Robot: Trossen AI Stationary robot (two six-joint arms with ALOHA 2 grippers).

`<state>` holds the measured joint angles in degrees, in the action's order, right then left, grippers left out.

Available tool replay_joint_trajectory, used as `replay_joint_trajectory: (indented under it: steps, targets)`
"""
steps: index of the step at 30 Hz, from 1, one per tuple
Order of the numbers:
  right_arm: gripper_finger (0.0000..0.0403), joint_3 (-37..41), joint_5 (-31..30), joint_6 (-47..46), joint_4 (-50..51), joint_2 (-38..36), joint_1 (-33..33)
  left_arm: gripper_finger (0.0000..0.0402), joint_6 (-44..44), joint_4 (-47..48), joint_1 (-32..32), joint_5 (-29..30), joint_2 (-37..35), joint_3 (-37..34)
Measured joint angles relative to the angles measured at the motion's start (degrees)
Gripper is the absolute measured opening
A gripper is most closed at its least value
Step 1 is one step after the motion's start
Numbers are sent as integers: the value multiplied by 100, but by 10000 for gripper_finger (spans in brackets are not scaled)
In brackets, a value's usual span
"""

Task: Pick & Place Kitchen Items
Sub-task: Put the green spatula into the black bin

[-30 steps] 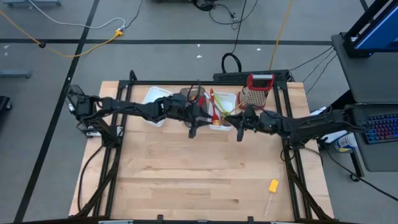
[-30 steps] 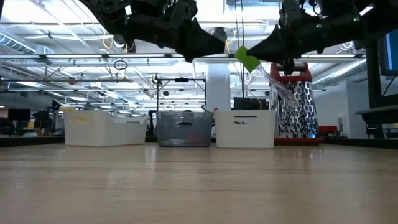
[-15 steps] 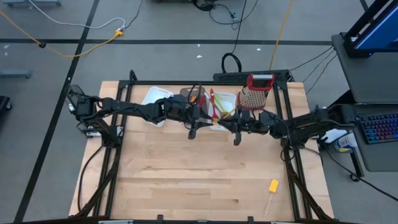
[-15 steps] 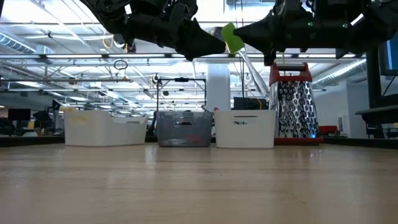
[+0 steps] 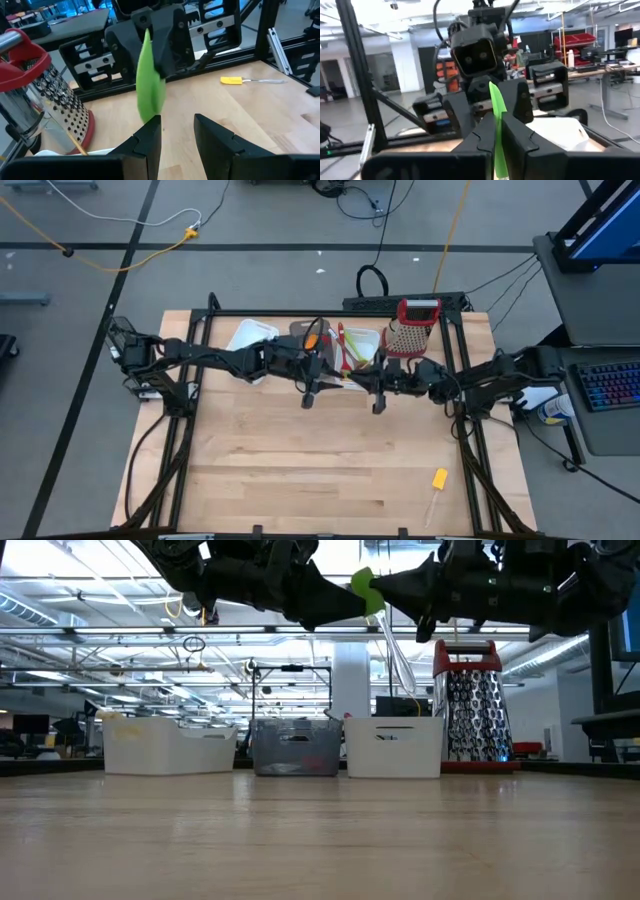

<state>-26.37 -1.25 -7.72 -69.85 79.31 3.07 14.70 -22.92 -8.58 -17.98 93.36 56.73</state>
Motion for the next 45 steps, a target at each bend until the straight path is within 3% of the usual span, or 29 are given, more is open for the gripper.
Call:
replay_joint_trajectory:
  steps: [9, 21, 27, 36, 39, 45]
  targets:
    - [8, -4, 754, -12, -153, -178, -2, 120, -479, 208, -46, 2, 0, 0]
    - [8, -488, 750, 137, -94, 91, 4, 120, -530, -891, 221, 0, 0, 2]
    - [8, -798, 735, 326, -86, 493, 26, 120, -555, -776, 245, 4, -1, 0]
    - [9, -815, 429, 650, -143, 516, 26, 118, -577, -571, 212, 193, -4, 7]
    - [9, -815, 399, 872, -146, 516, 26, 95, -592, -487, 218, 549, -4, 7]
    - [9, -815, 149, 1083, -147, 516, 38, 12, -577, -340, 193, 923, -7, 7]
